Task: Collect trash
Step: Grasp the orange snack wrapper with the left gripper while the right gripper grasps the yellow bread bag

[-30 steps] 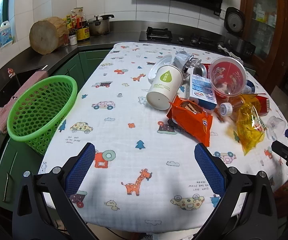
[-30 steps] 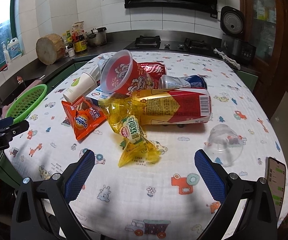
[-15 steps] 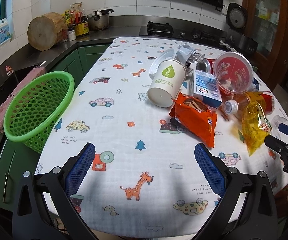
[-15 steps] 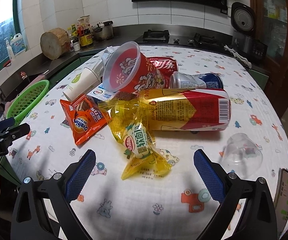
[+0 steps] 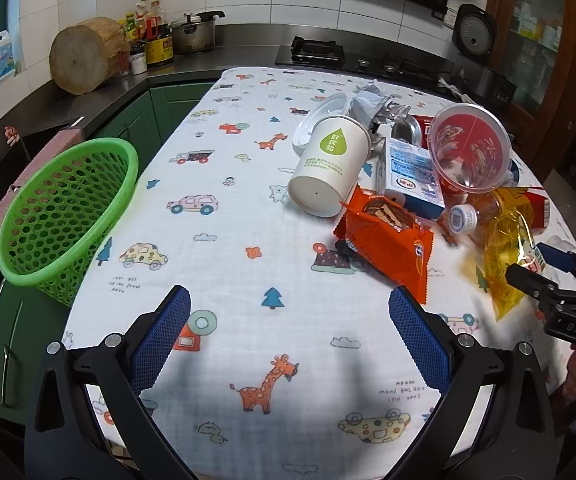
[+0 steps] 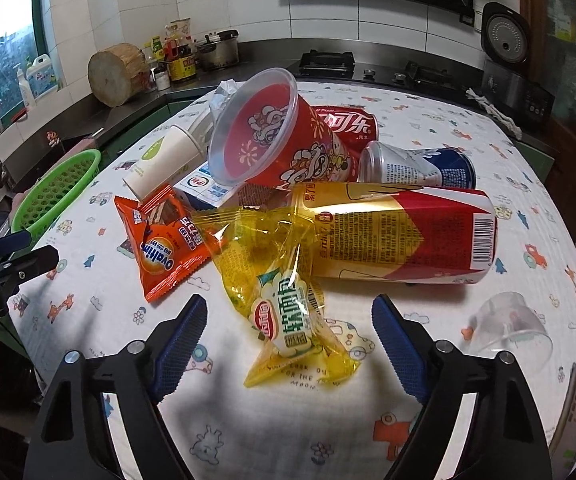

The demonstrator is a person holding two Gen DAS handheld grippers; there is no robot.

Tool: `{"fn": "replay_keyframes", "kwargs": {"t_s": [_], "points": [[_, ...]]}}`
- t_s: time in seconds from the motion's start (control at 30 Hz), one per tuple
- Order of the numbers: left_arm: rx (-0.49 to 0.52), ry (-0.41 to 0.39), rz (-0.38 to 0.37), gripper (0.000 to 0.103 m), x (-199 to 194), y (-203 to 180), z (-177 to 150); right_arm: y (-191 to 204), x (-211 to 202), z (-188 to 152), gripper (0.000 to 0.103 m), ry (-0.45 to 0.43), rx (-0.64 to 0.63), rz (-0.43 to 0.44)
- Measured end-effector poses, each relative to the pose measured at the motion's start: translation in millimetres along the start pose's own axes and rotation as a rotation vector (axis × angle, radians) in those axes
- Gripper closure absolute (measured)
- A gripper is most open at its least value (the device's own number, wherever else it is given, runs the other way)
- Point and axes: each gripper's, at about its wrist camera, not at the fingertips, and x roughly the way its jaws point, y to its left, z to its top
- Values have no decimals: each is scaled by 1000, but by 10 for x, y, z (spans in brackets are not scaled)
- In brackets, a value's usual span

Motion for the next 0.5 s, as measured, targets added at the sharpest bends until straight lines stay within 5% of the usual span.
{"fn": "replay_keyframes", "kwargs": {"t_s": [0.5], "points": [[-79,75,-103,5,226,-176,143,-20,117,32,48,14,-1,60]]}}
